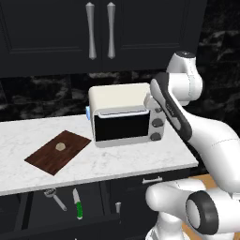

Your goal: Place the appropriate cutting tool for cutting the garlic skin on the cutting board.

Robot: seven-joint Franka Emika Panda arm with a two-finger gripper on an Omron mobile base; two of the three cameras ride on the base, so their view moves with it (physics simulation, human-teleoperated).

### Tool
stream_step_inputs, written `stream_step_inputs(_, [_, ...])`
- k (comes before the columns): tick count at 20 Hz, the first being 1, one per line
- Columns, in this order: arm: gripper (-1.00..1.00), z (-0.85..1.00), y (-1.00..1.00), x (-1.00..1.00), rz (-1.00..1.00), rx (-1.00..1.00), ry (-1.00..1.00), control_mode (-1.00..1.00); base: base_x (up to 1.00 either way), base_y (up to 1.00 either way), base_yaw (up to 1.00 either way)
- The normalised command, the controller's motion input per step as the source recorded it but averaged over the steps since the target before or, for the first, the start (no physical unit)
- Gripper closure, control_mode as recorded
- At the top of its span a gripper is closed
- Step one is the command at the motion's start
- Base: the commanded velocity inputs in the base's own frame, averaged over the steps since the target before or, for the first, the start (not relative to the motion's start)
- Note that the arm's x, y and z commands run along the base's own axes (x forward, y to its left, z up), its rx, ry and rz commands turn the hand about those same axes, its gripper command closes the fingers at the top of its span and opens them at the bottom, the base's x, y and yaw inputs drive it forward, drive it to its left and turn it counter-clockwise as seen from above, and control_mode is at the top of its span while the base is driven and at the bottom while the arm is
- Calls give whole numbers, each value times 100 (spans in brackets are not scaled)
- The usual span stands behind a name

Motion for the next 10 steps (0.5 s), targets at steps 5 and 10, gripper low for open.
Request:
stream_step_inputs(5, [-100,-8,10,-40,1,2,0,-100,0,0,0])
stream_step_inputs(10, [-100,-49,99,-77,0,1,-2,-100,0,0,0])
